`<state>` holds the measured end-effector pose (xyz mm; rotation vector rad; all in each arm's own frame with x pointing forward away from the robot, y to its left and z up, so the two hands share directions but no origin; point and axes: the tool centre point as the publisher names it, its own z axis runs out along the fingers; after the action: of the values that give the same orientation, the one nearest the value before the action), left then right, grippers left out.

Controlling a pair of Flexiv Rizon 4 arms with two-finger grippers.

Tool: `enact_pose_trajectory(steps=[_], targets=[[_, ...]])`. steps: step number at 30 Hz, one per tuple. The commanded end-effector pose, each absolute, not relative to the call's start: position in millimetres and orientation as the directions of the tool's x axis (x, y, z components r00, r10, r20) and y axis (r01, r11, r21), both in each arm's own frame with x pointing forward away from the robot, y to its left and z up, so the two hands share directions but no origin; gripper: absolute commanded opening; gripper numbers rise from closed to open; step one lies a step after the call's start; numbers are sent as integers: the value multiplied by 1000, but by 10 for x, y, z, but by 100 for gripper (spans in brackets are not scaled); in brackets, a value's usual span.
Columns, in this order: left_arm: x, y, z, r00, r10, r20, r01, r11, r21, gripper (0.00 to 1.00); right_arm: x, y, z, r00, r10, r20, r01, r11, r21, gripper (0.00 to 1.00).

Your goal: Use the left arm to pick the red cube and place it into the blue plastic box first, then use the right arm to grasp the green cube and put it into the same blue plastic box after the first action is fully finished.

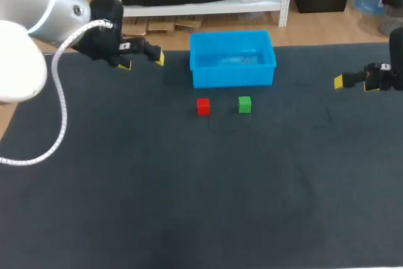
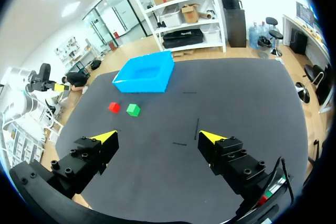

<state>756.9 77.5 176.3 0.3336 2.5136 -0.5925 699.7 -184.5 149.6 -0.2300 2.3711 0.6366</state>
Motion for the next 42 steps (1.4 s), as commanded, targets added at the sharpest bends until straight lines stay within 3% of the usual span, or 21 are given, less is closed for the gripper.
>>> enact_pose_trajectory(steps=[1,26,42], targets=[[7579,777,1751,-829,132,-543,364,865,-345,100,6998,-1846,1498,-765,1,-644,-321,866,383,100],[7658,308,1691,-847,41,-530,250,910,-330,100,6998,-1846,1498,-765,1,-644,-321,866,383,100],[7747,122,1665,-881,95,-463,244,931,-273,100,6998,-1846,1498,-765,1,-644,-321,866,383,100]])
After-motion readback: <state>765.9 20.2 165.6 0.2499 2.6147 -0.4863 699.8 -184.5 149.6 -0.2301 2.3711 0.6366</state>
